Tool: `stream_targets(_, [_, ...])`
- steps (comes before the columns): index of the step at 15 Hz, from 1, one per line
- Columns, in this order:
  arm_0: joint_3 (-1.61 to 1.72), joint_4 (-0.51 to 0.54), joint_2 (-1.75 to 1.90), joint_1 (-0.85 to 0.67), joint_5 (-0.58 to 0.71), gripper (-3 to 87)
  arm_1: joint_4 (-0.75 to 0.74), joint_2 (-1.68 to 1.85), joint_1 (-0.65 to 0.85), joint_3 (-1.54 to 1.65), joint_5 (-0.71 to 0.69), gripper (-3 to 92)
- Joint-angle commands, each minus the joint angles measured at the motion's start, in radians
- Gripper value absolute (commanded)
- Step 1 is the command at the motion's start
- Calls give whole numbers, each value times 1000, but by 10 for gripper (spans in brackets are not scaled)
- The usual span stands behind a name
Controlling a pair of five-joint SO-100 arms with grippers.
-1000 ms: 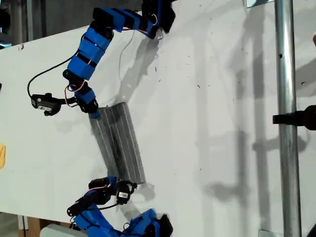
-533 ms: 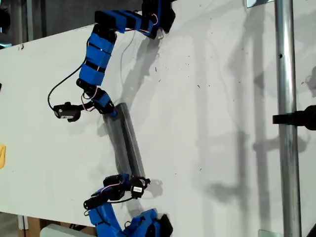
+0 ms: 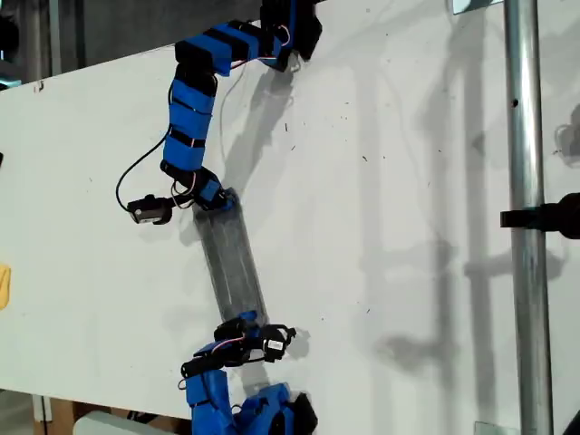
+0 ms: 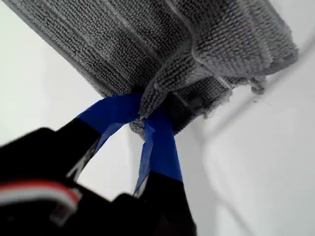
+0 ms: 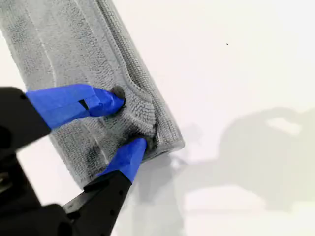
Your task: Grasp corners of a towel and fold twice.
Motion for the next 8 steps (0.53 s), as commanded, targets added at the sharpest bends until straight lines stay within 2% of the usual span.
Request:
stream_targets(1, [-6, 26, 9, -34, 15, 170, -6, 14, 44, -11, 11, -3])
stream_targets(2, [-9, 66, 21, -38, 5, 170, 20, 25, 49, -17, 31, 69])
stream_targets(4, [-12, 169, 112, -18, -52, 225, 126, 44, 54, -66, 61, 357])
stream_targets(6, [-32, 318, 328, 44, -146, 233, 175, 176, 66, 2, 67, 377])
stream_targets(8, [11, 380, 657, 138, -195, 201, 210, 388, 100, 160, 95, 384])
